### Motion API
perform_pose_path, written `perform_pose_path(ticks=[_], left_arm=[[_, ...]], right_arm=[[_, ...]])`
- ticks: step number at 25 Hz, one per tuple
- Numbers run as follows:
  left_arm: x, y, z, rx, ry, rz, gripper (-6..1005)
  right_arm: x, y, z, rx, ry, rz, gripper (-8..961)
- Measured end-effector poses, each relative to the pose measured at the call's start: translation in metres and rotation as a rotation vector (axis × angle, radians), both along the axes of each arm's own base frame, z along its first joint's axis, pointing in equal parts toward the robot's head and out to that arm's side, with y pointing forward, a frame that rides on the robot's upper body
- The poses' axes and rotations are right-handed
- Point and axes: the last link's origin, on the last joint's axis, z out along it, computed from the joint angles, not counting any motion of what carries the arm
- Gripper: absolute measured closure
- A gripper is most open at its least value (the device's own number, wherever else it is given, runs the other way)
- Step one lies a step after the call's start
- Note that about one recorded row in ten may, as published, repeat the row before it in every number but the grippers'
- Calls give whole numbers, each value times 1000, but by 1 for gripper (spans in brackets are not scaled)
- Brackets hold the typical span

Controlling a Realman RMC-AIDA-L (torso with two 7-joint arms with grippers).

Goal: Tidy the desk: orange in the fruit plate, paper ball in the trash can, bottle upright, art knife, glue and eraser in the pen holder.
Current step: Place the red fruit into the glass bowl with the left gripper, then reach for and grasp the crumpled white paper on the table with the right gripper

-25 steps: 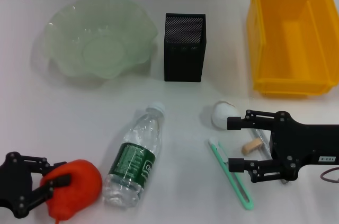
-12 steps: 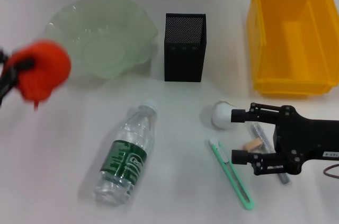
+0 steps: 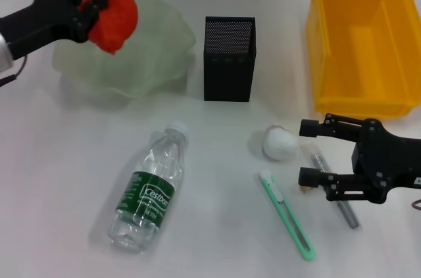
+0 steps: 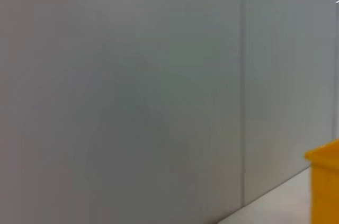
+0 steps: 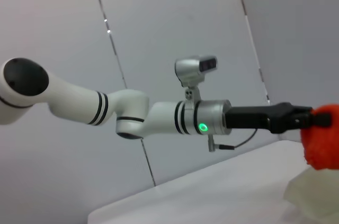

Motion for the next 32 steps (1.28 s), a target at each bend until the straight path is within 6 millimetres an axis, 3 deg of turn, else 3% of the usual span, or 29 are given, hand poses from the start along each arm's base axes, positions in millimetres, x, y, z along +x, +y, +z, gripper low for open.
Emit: perform_pose_path(ticks=[4, 8, 10, 12, 13, 16, 17, 18, 20, 22, 25, 27, 28, 32], left_arm=[[-2, 6, -6, 17, -9, 48, 820], [-7, -1, 0, 40, -40, 38, 722], [-10, -12, 5, 35, -54, 8, 677], [-12, -29, 11, 1, -70, -44, 633], [-15, -40, 12, -25, -72, -67, 611], [-23, -65, 10, -95, -55, -103, 544], [-30, -83, 6, -133, -48, -105, 508], [-30, -83, 6, -133, -48, -105, 472], [-38, -97, 2, -151, -57, -87, 399], [-49, -110, -4, -152, -69, -56, 327], [-53, -116, -7, -152, -74, -46, 226], [-56, -121, -9, -155, -80, -38, 159], [-56, -121, -9, -155, -80, -38, 159], [-56, -122, -10, -162, -78, -38, 159]], right_arm=[[0, 1, 2, -18, 6, -30, 122], [-2, 6, 11, -38, -13, -48, 122], [-4, 8, 16, -50, -20, -59, 122], [-15, 20, 38, -69, -66, -108, 122], [-15, 20, 38, -69, -66, -108, 122], [-40, 38, 67, -89, -174, -183, 122], [-60, 48, 78, -111, -281, -229, 122], [-60, 48, 78, -111, -281, -229, 122], [-81, 56, 83, -115, -419, -264, 122], [-112, 70, 77, -108, -646, -326, 122], [-125, 78, 64, -118, -758, -351, 123], [-135, 85, 37, -153, -884, -373, 123], [-135, 85, 37, -153, -884, -373, 124], [-139, 89, -2, -168, -987, -359, 126]])
